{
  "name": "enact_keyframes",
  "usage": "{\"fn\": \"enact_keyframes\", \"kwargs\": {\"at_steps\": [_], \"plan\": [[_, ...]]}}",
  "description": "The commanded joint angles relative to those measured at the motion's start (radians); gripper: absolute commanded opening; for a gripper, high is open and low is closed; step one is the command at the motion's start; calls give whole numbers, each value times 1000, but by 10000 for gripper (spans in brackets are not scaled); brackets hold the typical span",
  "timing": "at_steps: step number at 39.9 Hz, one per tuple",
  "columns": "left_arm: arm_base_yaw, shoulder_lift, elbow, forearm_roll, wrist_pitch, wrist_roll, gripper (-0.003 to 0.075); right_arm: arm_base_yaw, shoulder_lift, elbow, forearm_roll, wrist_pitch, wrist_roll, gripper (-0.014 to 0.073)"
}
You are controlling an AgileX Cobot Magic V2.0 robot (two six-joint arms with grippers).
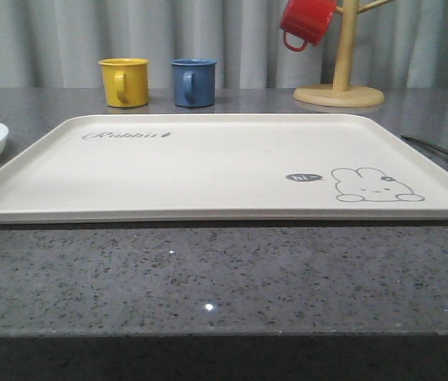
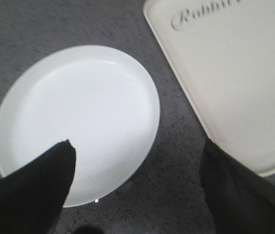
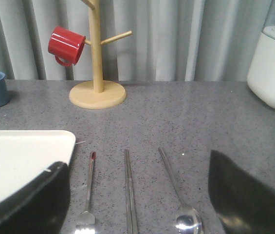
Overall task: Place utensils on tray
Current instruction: 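Lift the white plate with the left gripper and carry it over the tray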
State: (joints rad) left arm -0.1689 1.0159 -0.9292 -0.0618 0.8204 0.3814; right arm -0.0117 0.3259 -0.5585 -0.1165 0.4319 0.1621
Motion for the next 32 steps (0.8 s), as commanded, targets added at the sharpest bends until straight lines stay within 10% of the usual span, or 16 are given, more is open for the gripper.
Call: {"fn": "enact_keyframes", "kwargs": {"at_steps": [1,18,27,32], "plan": [[-41,128,-127,33,87,42,456,-4,16,-36,-5,-78,-9,608],[-46,527,-270,106,264,42,399,-4,16,-36,-5,-78,-9,608],[-46,527,-271,108,263,42,-15,-4,16,-36,-5,-78,-9,608],[-51,516,-302,116,261,31,-18,-4,16,-36,-5,-78,-9,608]]}}
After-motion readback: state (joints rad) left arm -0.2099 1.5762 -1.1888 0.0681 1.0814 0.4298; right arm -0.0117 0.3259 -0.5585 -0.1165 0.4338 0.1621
